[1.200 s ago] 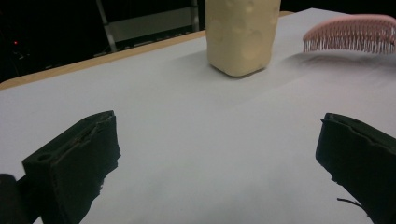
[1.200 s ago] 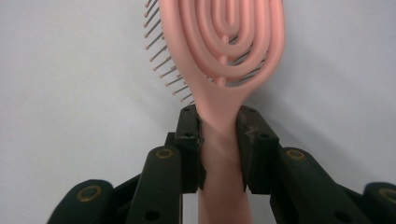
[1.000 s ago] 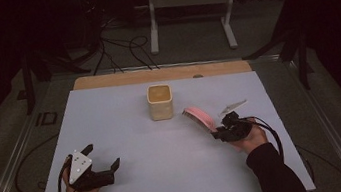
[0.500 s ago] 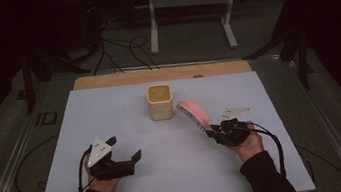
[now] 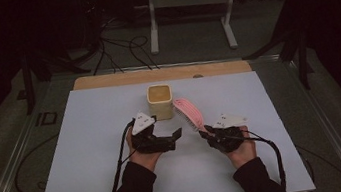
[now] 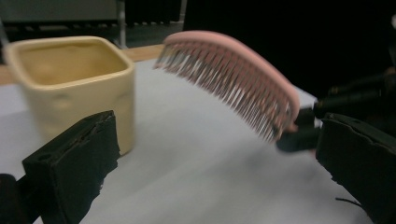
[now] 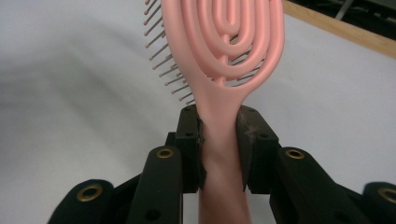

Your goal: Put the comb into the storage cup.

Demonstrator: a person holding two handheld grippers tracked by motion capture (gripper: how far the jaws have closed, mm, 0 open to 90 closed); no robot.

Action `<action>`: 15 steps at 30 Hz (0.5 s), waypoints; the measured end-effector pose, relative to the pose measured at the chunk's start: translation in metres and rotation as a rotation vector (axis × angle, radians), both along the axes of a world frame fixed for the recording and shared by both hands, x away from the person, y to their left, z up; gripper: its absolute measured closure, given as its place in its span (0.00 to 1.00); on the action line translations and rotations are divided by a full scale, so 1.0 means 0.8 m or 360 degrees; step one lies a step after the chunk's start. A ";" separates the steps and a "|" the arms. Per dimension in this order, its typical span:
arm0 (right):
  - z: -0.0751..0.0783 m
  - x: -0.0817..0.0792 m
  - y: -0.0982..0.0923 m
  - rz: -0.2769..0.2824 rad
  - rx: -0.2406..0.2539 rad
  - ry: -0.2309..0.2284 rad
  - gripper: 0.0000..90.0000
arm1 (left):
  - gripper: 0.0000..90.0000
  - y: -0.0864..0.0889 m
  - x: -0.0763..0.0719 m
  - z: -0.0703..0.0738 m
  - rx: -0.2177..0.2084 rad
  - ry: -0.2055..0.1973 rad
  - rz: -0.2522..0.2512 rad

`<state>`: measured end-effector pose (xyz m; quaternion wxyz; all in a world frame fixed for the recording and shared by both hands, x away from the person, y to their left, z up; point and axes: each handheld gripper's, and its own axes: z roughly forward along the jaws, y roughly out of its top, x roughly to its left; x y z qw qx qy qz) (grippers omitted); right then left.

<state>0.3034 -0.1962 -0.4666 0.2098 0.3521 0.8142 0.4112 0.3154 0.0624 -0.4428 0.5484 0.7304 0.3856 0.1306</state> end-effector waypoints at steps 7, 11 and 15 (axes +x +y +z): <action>0.001 -0.005 0.008 -0.0023 0.0037 -0.0034 0.80 | 0.00 -0.025 0.020 0.002 -0.0094 0.0160 0.0070; 0.000 -0.006 0.011 -0.0027 0.0039 -0.0068 0.80 | 0.00 -0.037 0.027 0.002 -0.0087 0.0221 0.0118; -0.001 -0.007 0.014 -0.0052 0.0042 -0.0078 0.80 | 0.02 -0.047 0.031 0.004 -0.0100 0.0251 0.0142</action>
